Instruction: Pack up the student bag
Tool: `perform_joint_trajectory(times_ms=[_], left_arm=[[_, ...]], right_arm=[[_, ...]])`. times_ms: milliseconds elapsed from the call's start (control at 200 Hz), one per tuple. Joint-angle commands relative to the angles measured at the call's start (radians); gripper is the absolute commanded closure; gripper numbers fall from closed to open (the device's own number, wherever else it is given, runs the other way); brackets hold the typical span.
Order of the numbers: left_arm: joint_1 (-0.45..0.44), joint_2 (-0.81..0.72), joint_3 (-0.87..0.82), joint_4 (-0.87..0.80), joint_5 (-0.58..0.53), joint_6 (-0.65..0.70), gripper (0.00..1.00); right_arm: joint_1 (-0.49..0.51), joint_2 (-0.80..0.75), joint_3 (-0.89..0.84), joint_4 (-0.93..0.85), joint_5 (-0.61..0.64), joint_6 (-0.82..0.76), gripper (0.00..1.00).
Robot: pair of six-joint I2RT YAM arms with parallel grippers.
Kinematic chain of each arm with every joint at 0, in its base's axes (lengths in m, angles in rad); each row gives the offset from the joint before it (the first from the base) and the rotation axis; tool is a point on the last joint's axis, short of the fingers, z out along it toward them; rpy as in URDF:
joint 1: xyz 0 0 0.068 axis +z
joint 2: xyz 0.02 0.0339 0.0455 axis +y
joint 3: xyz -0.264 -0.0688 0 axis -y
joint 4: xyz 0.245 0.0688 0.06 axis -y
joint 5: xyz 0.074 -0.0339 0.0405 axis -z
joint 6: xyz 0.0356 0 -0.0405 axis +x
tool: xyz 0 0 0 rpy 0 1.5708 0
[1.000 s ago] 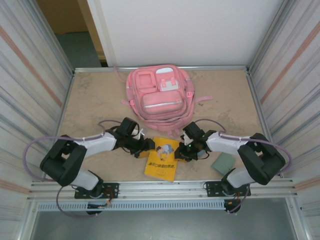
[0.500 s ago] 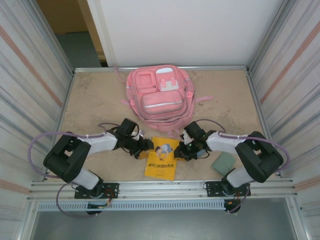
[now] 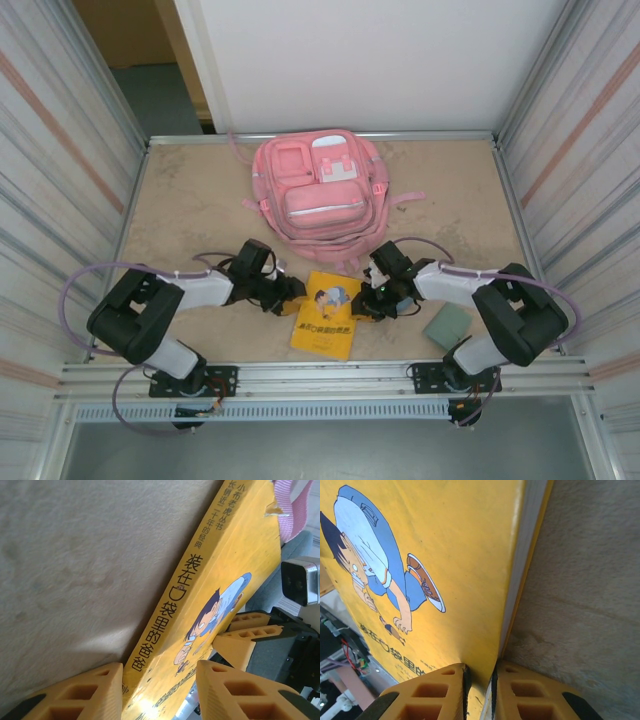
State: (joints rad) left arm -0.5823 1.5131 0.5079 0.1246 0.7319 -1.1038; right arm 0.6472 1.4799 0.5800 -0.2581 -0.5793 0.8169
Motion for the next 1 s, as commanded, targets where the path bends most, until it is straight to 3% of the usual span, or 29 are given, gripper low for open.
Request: perform_joint_trajectory(times_ms=[0,301,571,742,862,997], left_arm=[[-0.102,-0.032,0.050,0.296,0.274,0.004,0.53],[-0.103,-0.089,0.070,0.141,0.284,0.065,0.54],[-0.163,-0.065,0.113,0.140,0.296,0.047,0.57],[-0.167,-0.039,0.146,-0.002,0.236,0.093,0.73],[-0.172,-0.031,0.164,-0.034,0.225,0.103,0.74],[-0.171,-0.051,0.224,-0.254,0.145,0.202,0.78]], right_arm=[[0.048,0.067,-0.001,0.204,0.091,-0.018,0.83],[0.045,0.069,0.001,0.219,0.082,-0.018,0.85],[0.039,0.082,-0.005,0.266,0.039,-0.023,0.83],[0.038,0.080,-0.009,0.270,0.029,-0.030,0.83],[0.039,0.070,-0.013,0.260,0.031,-0.041,0.82],[0.039,0.043,-0.013,0.245,0.043,-0.043,0.82]])
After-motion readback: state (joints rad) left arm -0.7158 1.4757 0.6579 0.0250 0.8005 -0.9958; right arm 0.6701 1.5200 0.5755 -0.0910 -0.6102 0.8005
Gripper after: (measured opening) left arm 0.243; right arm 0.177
